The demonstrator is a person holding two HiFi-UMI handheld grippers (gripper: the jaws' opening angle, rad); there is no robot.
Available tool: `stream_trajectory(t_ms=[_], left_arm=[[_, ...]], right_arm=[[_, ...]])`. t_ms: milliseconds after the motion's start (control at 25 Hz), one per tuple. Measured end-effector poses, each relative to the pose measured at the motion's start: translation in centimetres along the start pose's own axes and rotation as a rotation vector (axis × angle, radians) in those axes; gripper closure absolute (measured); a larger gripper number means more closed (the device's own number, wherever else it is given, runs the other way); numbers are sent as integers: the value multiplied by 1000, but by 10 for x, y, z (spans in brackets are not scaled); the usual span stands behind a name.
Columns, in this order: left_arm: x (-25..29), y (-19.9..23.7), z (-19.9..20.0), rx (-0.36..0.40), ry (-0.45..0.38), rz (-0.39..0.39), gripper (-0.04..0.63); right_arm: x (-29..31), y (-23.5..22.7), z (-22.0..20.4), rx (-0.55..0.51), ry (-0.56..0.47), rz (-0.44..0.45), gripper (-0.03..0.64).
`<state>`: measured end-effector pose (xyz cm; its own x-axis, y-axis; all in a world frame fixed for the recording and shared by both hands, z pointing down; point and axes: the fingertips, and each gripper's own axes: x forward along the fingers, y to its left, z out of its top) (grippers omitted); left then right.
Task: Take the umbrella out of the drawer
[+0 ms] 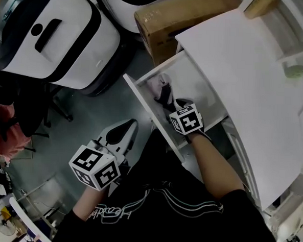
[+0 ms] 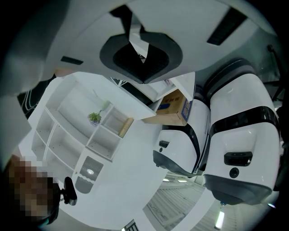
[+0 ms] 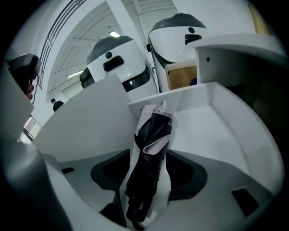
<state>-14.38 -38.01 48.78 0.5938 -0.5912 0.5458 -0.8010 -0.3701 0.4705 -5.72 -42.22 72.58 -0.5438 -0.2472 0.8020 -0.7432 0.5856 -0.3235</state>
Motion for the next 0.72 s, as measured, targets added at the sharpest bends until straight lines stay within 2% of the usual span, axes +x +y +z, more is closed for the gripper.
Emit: stream_trajectory(t_ms=[320, 440, 600, 720], left_arm=[[9, 51, 5, -43, 25, 44, 575], [10, 60, 3, -38, 48, 46, 575], [10, 66, 3, -36, 60, 54, 575], [12, 67, -1, -33, 68, 51, 575]], right_arm=[[48, -10, -5, 26, 78, -38, 377], [56, -6, -4, 11, 97, -37, 373], [63, -5, -7, 54, 121, -23, 373], [65, -8, -6, 47, 155, -42, 373]])
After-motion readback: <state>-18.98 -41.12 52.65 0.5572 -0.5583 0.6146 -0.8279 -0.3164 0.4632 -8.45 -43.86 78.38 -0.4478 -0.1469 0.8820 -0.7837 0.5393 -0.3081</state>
